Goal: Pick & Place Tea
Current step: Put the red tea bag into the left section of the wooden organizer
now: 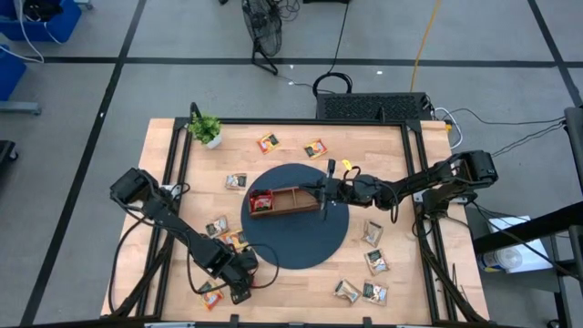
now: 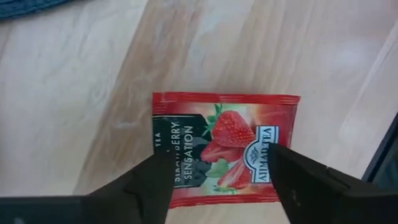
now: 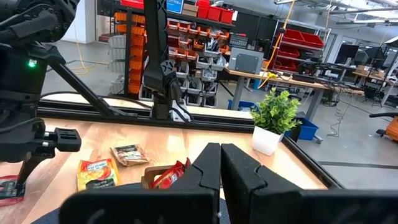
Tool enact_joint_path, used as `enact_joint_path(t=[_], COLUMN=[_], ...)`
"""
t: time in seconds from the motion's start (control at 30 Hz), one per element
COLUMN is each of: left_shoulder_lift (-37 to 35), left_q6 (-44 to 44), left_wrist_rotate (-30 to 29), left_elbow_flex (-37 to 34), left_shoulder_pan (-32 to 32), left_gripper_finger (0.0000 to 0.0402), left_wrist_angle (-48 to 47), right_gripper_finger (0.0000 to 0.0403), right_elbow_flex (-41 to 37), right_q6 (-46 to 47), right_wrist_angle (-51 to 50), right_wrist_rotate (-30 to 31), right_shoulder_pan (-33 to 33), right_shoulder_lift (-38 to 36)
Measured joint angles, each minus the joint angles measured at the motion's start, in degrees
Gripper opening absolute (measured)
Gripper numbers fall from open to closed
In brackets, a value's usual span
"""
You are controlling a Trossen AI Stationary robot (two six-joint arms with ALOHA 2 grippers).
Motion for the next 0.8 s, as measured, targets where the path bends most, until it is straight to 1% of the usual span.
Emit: enact_joint_path(t=[0.07,0.3,0.47,0.57,0.63,0.7,0.77,0.8], left_shoulder_lift=[0.1,2.6,2.6,2.5,1.3,-0.6,-3.1,-4.3], left_q6=[0.3,1.0,1.3,0.3,2.1,3.1,2.4,1.2], left_wrist_rotate=[0.7,2.7,-0.7,-0.4,0.5,-0.8,-2.2,-3.9], left_elbow_flex=[0.0,0.4,0.4,0.6,0.6,0.2,1.6,2.8], left_shoulder_pan=[0.4,1.7,2.0,2.5,2.7,3.0,3.6,3.6], left_gripper_finger=[0.022,0.0104,0.0016,0.0008,0.0008,0.0013,0.0026,0.0034], left_wrist_angle=[-1.0,-3.5,-5.3,-8.6,-9.5,-12.9,-17.4,-21.1], right_gripper_finger=[0.0,0.0,0.0,0.0,0.0,0.0,0.0,0.0], right_elbow_flex=[0.0,0.0,0.0,0.0,0.0,0.0,0.0,0.0], right_q6=[0.2,-0.7,-0.8,-0.7,-0.7,-0.7,-0.7,-0.7], right_wrist_angle=[0.5,3.2,3.4,3.5,3.6,4.3,4.6,4.7], right_wrist_rotate=[0.0,0.0,0.0,-0.1,-0.1,-0.1,-0.1,-0.1], right_shoulder_pan=[0.0,0.0,0.0,0.1,0.1,0.1,0.1,0.1], right_shoulder_lift=[0.0,0.0,0.0,0.0,0.0,0.0,0.0,0.0])
